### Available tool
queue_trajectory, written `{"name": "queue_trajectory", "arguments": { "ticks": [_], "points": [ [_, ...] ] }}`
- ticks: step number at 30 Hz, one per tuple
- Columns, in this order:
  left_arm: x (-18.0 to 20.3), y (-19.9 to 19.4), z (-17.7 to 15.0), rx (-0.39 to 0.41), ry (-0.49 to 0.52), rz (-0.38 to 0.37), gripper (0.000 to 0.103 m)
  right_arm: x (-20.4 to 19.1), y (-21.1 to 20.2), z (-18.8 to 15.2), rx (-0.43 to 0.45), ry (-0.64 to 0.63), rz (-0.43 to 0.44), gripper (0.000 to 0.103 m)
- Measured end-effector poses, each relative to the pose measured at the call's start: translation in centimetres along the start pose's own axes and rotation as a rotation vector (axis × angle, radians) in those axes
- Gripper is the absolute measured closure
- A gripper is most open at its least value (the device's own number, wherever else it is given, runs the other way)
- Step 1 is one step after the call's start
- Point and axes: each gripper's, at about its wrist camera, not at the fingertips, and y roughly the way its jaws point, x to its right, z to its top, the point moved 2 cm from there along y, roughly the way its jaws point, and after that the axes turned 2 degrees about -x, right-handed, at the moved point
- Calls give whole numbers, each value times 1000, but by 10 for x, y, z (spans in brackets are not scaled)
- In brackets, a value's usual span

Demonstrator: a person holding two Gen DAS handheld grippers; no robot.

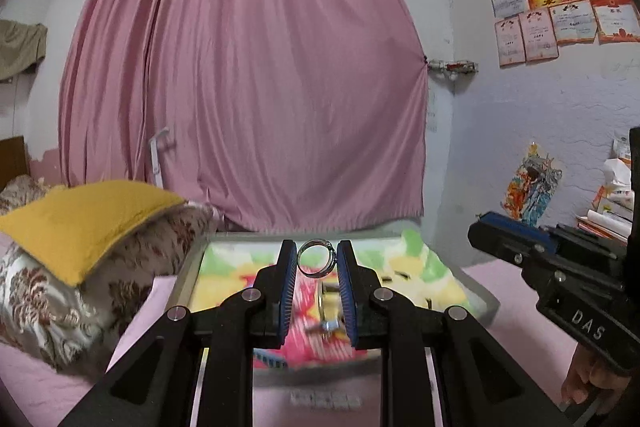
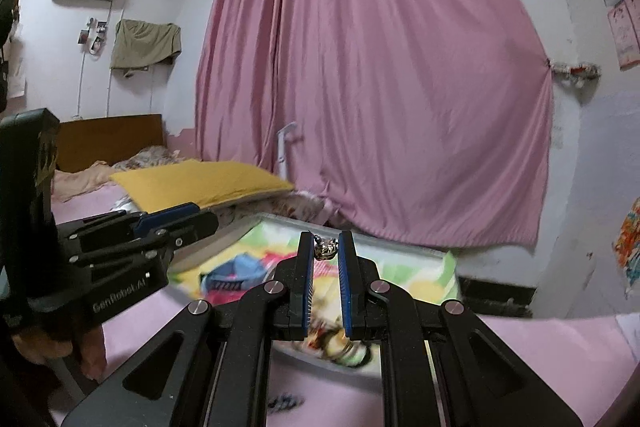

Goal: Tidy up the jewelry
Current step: 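Carry the ring with the left tool while the right tool carries the charm over the tray, then open the left tool releasing the ring while the right tool releases the charm into the tray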

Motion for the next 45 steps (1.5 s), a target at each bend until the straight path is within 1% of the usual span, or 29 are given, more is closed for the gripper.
{"name": "queue_trajectory", "arguments": {
  "ticks": [4, 7, 9, 15, 18, 21, 24, 30, 36, 41, 45],
  "points": [
    [5, 9, 5, 48, 46, -8, 84, 3, 10, 10, 23, -5, -25, 92],
    [6, 17, 5, 50, 48, -18, 84, 4, 17, 14, 24, 4, -32, 92],
    [6, 22, 3, 36, 41, -22, 84, 7, 24, 12, 13, 19, -31, 92],
    [4, 37, -5, -50, 40, -36, 84, 19, 51, -1, -107, 71, -25, 92],
    [2, 46, -9, -116, 24, -56, 84, 27, 59, -8, -161, 106, -10, 92],
    [-3, 54, -14, -189, -5, -85, 84, 31, 65, -18, -217, 137, 21, 92],
    [-7, 61, -19, -255, -32, -88, 84, 33, 72, -30, -277, 157, 58, 92],
    [-11, 70, -29, -335, -48, -96, 84, 27, 92, -48, -383, 158, 112, 92],
    [-14, 76, -37, -396, -56, -78, 84, 21, 100, -59, -434, 142, 130, 92],
    [-11, 80, -42, -443, -45, -83, 84, 21, 103, -61, -455, 145, 137, 92],
    [-14, 86, -47, -494, -66, -89, 84, 20, 106, -62, -475, 149, 143, 92]
  ]
}}
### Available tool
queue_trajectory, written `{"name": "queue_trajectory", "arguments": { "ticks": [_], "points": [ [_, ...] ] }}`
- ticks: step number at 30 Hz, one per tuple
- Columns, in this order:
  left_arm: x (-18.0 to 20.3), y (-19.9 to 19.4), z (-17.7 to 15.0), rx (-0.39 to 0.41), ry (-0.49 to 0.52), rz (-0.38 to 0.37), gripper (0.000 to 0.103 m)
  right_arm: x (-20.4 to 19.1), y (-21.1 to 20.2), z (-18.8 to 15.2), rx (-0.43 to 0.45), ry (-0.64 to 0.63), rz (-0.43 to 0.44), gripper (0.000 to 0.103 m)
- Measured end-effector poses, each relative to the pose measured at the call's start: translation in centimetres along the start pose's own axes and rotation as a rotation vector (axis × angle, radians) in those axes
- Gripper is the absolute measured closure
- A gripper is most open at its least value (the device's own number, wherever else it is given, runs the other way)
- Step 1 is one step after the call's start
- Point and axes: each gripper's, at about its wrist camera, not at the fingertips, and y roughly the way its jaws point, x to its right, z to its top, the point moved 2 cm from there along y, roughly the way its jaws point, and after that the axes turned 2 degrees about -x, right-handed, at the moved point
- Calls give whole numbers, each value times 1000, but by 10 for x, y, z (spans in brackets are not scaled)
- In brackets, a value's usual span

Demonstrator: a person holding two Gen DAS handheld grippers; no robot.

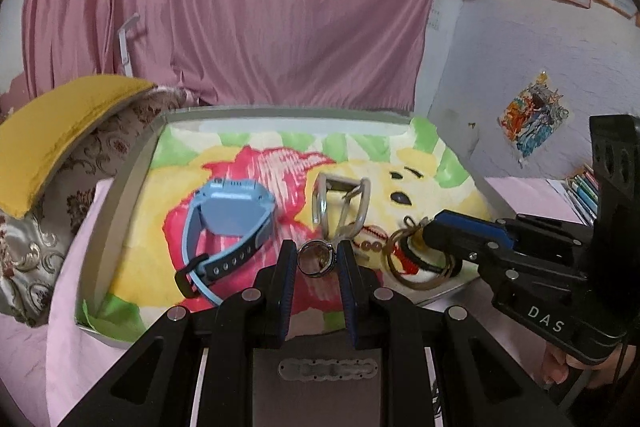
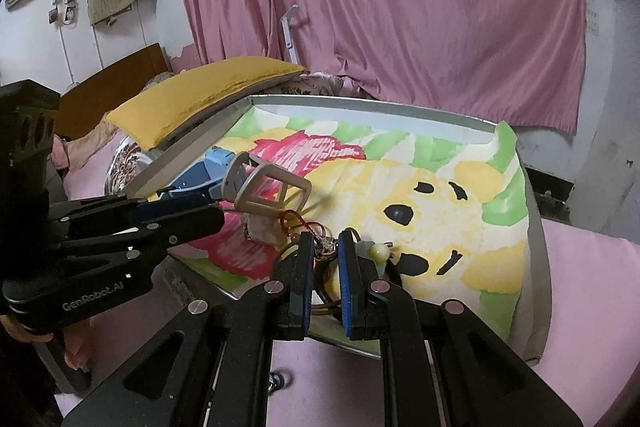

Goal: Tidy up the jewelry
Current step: 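Open the left tool releasing the ring while the right tool releases the charm into the tray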

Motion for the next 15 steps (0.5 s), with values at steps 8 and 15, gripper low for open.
{"name": "queue_trajectory", "arguments": {
  "ticks": [8, 15],
  "points": [
    [-3, 6, -1, -35, -19, -5, 83, 1, 4, -1, -25, 14, -1, 92],
    [-5, 6, -1, -37, -23, 0, 83, 2, 5, -2, -24, 19, -10, 92]
  ]
}}
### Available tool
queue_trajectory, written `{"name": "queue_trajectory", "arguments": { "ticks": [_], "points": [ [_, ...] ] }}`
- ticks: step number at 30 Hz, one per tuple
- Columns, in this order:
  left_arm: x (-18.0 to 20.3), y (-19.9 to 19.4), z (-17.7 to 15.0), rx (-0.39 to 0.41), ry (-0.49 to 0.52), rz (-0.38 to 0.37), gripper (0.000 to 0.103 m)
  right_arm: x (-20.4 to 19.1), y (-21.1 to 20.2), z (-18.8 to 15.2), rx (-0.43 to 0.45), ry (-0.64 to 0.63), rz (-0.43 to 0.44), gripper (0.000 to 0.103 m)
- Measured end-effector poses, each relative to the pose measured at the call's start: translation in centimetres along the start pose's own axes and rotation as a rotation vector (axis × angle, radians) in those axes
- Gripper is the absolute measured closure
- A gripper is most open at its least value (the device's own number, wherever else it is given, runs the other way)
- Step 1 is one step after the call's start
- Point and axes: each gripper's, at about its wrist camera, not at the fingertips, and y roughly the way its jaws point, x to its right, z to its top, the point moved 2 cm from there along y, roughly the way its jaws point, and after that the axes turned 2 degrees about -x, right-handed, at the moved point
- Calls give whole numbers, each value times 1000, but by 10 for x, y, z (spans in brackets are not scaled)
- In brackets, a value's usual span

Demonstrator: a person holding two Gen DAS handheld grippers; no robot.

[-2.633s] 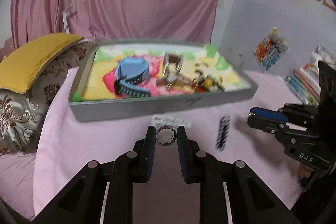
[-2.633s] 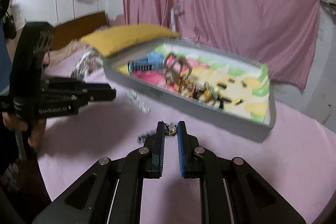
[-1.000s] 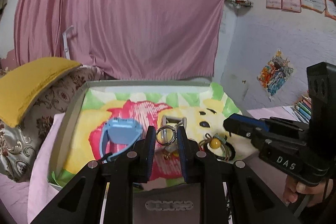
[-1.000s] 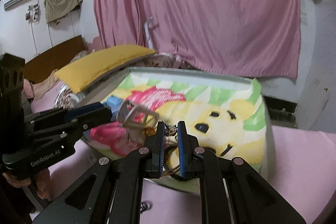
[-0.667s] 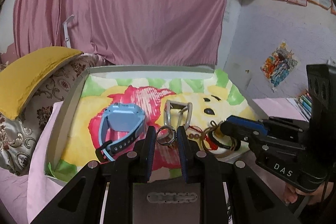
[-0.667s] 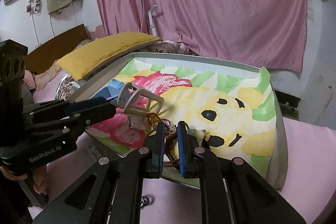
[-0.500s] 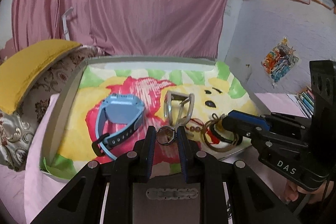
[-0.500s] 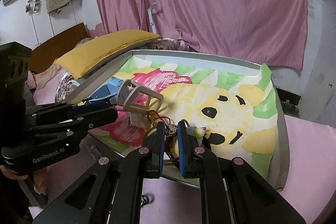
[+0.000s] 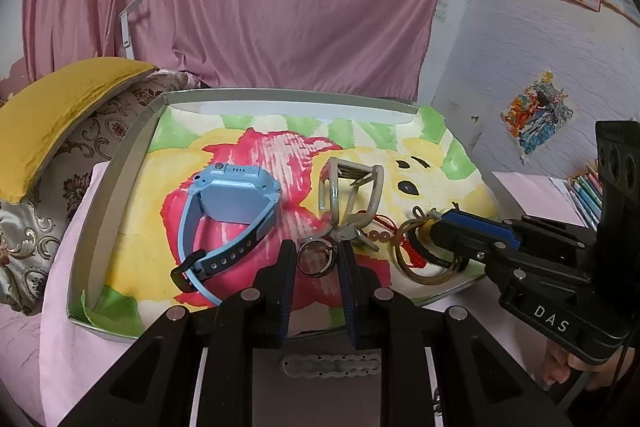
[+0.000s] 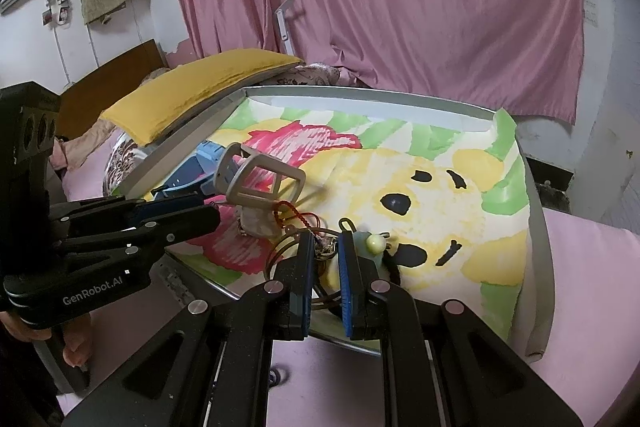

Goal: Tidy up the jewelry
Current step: 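Open the left tool releasing the ring while the right tool releases the charm into the tray, then move the right tool to the beaded bracelet while the left tool approaches the chain bracelet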

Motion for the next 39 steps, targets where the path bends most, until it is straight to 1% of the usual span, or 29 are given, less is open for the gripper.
{"name": "queue_trajectory", "arguments": {
  "ticks": [2, 4, 6, 9, 10, 11, 12, 13, 15, 16, 17, 18, 19, 21, 23, 26, 28, 30, 35, 39],
  "points": [
    [-1, -1, 0, 3, -2, 6, 83, 0, -1, 0, 10, 1, -8, 90],
    [-2, -2, 0, 8, -3, 8, 77, 0, -3, -2, 20, -1, -14, 84],
    [-3, -5, -1, 20, -7, 1, 69, 0, -7, -2, 37, -9, -40, 75],
    [-6, -10, -1, 43, -18, -3, 61, 1, -13, -3, 69, -14, -63, 73],
    [-7, -12, -1, 55, -23, -3, 60, 2, -16, -3, 84, -14, -73, 72],
    [-9, -15, -1, 67, -27, -3, 60, 3, -20, -2, 95, -11, -77, 66],
    [-10, -17, 0, 80, -31, -3, 56, 6, -23, -2, 111, -4, -81, 60],
    [-10, -20, 0, 97, -35, -3, 53, 8, -26, -2, 128, 2, -86, 56],
    [-12, -30, -1, 147, -47, -5, 37, 11, -35, -2, 174, 14, -101, 39],
    [-13, -33, -1, 169, -53, -7, 33, 11, -40, -2, 201, 19, -113, 36],
    [-13, -37, -1, 189, -56, -6, 27, 12, -44, -2, 223, 23, -125, 29],
    [-14, -40, -1, 206, -58, -4, 23, 13, -50, -2, 253, 29, -143, 23],
    [-14, -43, -1, 225, -60, 1, 21, 14, -54, -2, 277, 34, -156, 21],
    [-14, -50, -2, 264, -64, 16, 10, 16, -65, -4, 331, 48, -178, 12],
    [-15, -56, -4, 301, -71, 23, 6, 18, -73, -4, 375, 65, -184, 7],
    [-16, -62, -5, 329, -82, 18, 5, 20, -85, -6, 436, 85, -175, 6],
    [-18, -67, -7, 345, -97, 13, 2, 18, -91, -8, 462, 85, -169, 2],
    [-19, -71, -10, 364, -112, 15, 1, 15, -97, -10, 488, 80, -167, 2],
    [-24, -79, -16, 396, -139, 20, 1, 4, -103, -19, 520, 42, -150, 2],
    [-27, -87, -21, 407, -162, 36, 1, -4, -111, -24, 529, 11, -141, 2]
  ]
}}
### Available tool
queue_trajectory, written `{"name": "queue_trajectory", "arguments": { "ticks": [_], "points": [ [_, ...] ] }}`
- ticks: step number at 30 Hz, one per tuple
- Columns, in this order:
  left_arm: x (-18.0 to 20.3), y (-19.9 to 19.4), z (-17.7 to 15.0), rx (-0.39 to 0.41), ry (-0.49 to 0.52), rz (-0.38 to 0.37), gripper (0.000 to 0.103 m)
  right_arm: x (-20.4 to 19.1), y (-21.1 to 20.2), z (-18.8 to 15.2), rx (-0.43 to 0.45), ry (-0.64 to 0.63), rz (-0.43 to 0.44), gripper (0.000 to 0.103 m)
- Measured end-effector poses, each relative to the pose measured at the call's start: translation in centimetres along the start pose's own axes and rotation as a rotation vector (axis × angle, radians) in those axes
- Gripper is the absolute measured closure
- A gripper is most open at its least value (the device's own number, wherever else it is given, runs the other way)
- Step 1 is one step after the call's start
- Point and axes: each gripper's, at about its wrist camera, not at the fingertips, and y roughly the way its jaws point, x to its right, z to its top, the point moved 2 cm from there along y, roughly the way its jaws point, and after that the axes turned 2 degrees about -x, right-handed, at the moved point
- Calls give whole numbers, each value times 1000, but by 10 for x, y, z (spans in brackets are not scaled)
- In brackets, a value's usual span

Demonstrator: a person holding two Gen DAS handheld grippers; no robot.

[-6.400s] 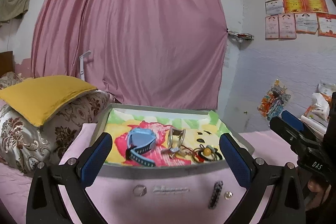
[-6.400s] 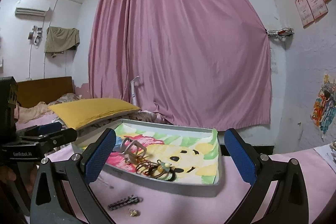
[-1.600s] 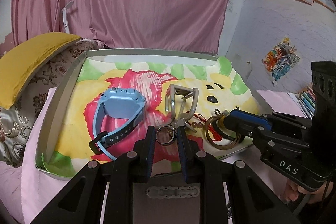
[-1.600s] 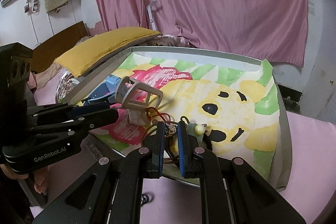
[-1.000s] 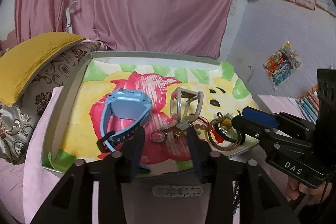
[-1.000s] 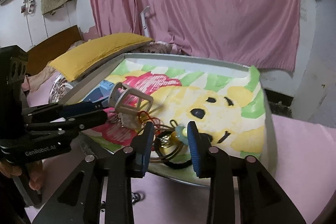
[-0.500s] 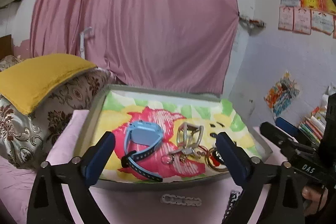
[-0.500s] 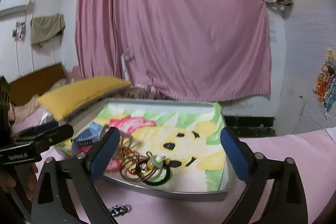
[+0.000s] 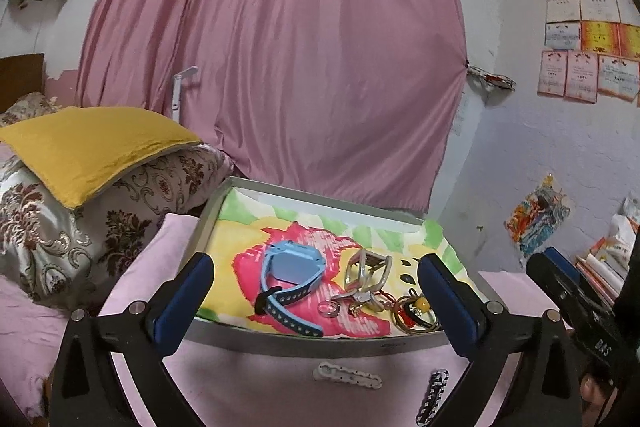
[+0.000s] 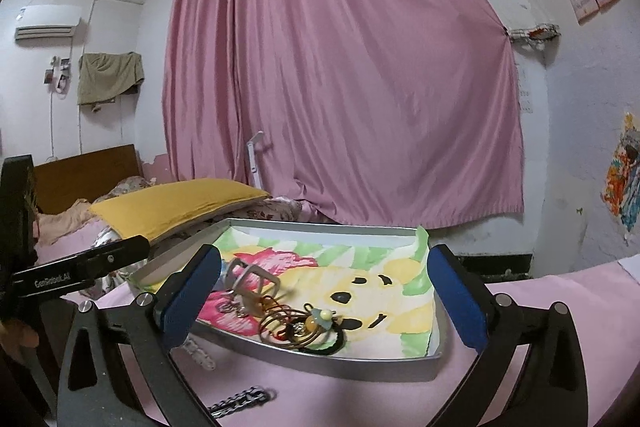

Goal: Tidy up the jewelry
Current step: 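Move the right tool to the beaded bracelet while the left tool approaches the chain bracelet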

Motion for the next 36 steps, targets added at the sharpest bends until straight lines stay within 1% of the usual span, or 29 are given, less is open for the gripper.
{"name": "queue_trajectory", "arguments": {
  "ticks": [5, 7, 9, 11, 13, 15, 18, 20, 26, 31, 32, 34, 36],
  "points": [
    [-1, -12, -5, -31, -8, -6, 1, -3, -12, -1, -13, 1, 9, 2],
    [-3, -16, -7, -54, -13, -8, 1, -3, -13, -3, -60, 10, 30, 2],
    [-5, -17, -10, -96, -9, 20, 1, -2, -9, -8, -146, 42, 89, 2],
    [-9, -12, -15, -166, 0, 78, 1, -2, 0, -17, -246, 72, 142, 2],
    [-15, -7, -20, -228, -6, 105, 1, -4, 12, -28, -368, 62, 138, 2],
    [-22, -1, -25, -299, -27, 95, 1, -4, 21, -39, -442, 34, 123, 2],
    [-28, 3, -31, -358, -57, 85, 1, -7, 32, -52, -541, -3, 100, 2],
    [-31, 4, -33, -380, -62, 87, 1, -12, 38, -59, -589, -23, 93, 2],
    [-30, 10, -36, -409, -40, 90, 1, -29, 51, -69, -667, -75, 74, 2],
    [-38, 18, -38, -452, -82, 63, 2, -40, 62, -72, -709, -121, 63, 2],
    [-40, 19, -39, -456, -95, 59, 3, -39, 63, -74, -723, -117, 71, 3],
    [-41, 20, -40, -466, -124, 38, 4, -39, 65, -75, -731, -119, 71, 10],
    [-39, 22, -41, -471, -132, 31, 6, -37, 64, -73, -724, -133, 77, 19]
  ]
}}
